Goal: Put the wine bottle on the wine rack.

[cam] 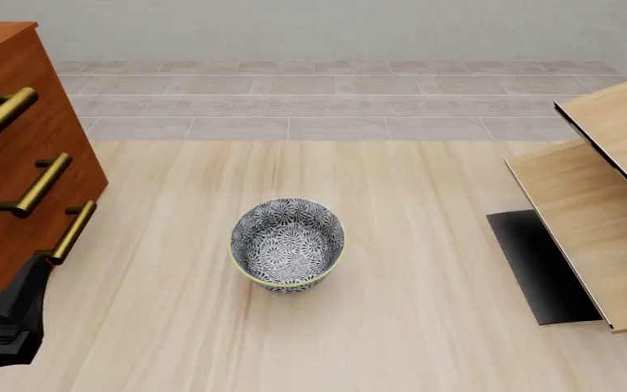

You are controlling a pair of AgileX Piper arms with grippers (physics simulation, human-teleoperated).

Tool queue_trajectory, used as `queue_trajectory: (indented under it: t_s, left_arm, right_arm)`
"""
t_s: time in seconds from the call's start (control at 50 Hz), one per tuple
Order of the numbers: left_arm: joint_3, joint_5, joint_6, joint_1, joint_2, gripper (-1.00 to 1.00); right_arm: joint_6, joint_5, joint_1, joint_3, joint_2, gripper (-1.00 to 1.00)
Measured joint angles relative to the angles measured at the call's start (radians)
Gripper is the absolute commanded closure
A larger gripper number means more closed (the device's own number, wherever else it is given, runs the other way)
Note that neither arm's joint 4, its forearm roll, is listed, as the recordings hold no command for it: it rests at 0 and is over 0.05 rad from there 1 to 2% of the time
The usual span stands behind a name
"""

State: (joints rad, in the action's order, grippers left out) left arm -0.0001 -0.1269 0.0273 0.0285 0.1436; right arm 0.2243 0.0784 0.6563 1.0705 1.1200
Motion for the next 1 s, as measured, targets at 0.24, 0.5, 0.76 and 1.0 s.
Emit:
queue_trajectory:
  t_s: [0.24,0.5,0.76,1.0]
  left_arm:
    - [0.0,-0.014,-0.005,0.001,0.011,-1.0]
    - [0.0,-0.06,-0.018,0.005,0.046,-1.0]
    - [-0.006,-0.059,-0.036,0.006,0.039,-1.0]
    - [-0.029,-0.013,-0.053,0.008,0.009,-1.0]
  right_arm:
    - [-0.031,0.022,-0.05,-0.022,-0.079,-1.0]
    - [-0.057,0.054,-0.121,-0.034,-0.154,-1.0]
    - [-0.073,0.087,-0.178,-0.063,-0.232,-1.0]
    - [-0.081,0.109,-0.222,-0.109,-0.3,-1.0]
